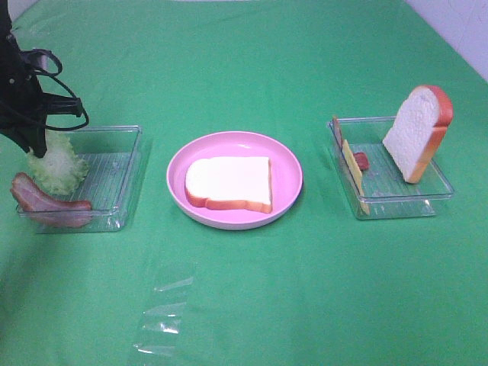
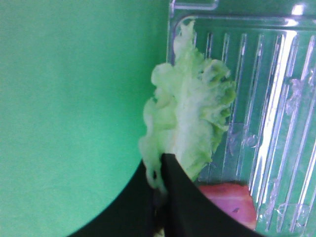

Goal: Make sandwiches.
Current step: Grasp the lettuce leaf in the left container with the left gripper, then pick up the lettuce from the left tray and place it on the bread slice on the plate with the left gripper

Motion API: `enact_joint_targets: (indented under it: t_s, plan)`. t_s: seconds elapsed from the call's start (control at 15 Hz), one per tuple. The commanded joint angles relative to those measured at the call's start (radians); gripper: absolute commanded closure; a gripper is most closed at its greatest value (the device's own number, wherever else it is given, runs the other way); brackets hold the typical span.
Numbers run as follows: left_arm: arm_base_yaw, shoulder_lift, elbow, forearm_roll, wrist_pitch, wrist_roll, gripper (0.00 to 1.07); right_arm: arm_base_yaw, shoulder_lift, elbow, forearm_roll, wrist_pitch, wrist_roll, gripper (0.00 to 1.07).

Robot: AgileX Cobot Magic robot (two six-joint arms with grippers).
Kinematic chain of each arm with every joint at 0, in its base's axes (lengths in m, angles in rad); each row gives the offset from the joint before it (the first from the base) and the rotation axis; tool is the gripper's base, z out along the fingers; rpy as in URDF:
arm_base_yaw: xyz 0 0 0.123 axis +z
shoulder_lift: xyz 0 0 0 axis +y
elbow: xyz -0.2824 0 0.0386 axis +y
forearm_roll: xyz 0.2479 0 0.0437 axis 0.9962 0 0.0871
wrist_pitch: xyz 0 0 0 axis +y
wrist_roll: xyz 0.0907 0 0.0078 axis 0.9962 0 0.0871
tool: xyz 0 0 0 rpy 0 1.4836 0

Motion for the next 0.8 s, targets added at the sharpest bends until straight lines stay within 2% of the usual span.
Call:
enact_joint_targets:
  t_s: [0.07, 0.33, 0.67, 0.8]
  plan:
    - [0.000, 0.002, 0.004, -0.005, -0.003, 0.001, 1.07, 0.000, -0.026, 0.002, -0.003, -0.009, 0.009, 0.23]
    - [0.000, -0.023, 0.004, -0.005, 0.002, 0.000, 1.07, 0.000, -0.026, 0.002, -0.003, -0.009, 0.009, 0.23]
    - [0.000, -0.151, 0.004, -0.012, -0.004, 0.001, 1.07, 0.000, -0.026, 0.002, -0.003, -0.009, 0.009, 0.23]
    - [0.000, -0.202, 0.003, -0.067, -0.001, 0.022, 1.07, 0.000, -0.026, 0.002, -0.003, -0.009, 0.009, 0.23]
